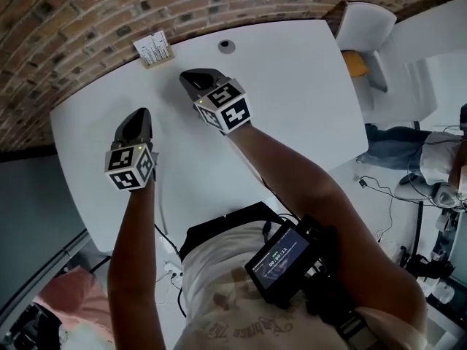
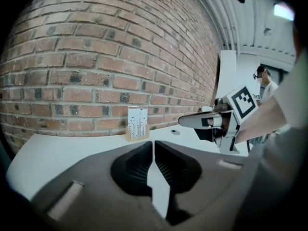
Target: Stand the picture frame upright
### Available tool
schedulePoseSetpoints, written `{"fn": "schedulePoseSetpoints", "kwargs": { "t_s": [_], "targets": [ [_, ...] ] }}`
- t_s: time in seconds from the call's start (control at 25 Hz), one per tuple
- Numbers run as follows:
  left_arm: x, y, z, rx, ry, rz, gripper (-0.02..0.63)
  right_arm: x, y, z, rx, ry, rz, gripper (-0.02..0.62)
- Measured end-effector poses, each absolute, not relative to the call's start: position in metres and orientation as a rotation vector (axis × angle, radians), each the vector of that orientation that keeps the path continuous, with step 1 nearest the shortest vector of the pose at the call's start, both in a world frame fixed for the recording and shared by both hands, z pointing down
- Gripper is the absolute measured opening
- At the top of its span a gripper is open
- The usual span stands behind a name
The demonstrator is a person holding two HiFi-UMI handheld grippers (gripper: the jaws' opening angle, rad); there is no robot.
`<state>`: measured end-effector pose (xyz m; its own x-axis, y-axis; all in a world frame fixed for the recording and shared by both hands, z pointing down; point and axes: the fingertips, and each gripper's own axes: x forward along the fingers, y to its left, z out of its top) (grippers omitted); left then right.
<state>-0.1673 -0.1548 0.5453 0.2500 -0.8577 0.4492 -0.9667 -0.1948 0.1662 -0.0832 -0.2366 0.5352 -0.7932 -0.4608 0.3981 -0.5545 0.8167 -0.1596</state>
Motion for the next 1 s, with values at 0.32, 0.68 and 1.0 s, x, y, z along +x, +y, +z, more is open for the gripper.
{"fn": "schedulePoseSetpoints", "kwargs": {
  "t_s": [0.32, 0.68, 1.0],
  "targets": [
    [-0.149, -0.085, 0.507, 2.175, -1.64, 0.313, 0.003, -0.061, -0.172, 0.496, 0.762, -2.7, 0.359, 0.008],
    [-0.139, -0.018, 0.483, 2.189, -1.637, 0.246, 0.003, -0.041, -0.107, 0.461, 0.721, -2.755, 0.335, 0.008],
    [-0.152, 0.03, 0.468, 2.185, -1.624, 0.17, 0.003, -0.014, -0.08, 0.436, 0.781, -2.781, 0.336, 0.008]
  ]
}}
